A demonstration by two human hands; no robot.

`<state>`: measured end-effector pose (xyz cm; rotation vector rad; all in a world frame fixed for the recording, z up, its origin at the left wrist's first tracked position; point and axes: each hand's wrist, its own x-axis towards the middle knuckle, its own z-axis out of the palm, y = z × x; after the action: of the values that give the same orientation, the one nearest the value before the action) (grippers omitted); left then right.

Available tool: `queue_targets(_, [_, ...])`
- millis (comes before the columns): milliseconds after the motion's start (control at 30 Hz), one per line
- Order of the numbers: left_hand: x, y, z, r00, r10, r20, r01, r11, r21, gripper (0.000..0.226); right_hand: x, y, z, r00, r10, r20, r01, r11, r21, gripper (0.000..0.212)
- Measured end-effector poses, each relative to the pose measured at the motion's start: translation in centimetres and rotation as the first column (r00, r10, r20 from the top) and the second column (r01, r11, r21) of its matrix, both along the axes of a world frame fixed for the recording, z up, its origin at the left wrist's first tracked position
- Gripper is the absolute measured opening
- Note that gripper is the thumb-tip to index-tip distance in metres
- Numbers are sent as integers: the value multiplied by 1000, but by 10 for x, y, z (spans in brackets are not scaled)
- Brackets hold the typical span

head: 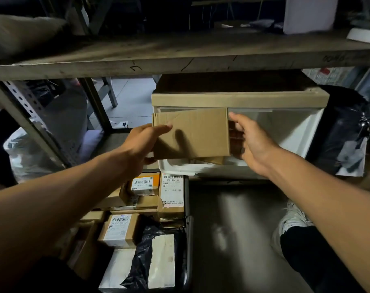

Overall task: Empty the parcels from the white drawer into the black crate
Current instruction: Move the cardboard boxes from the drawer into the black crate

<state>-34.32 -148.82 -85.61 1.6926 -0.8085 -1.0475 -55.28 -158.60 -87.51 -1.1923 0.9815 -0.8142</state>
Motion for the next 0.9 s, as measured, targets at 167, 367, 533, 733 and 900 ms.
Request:
queue_targets(167, [0,0,-2,998,-52,41,51,999,16,28,-2,-1,-1,1000,-3,-8,3,1000,-1,27])
queue_targets(367, [1,4,-1,996,-86,-33,88,994,60,41,-5,-4,-3,998,18,-55,-17,1000,15,46])
queue_targets(533, [-1,3,3,989,-74,-124,77,997,27,37,-3,-2,-2,996,22,-82,-19,999,33,55])
queue_targets(733, [3,3,0,990,-98,-105,103,994,42,50,-4,-1,3,992,52,-114,-51,999,10,66])
queue_targets(900, [1,4,-1,991,-108,-79,114,990,85,46,-8,-1,4,992,37,-123,-37,999,2,45])
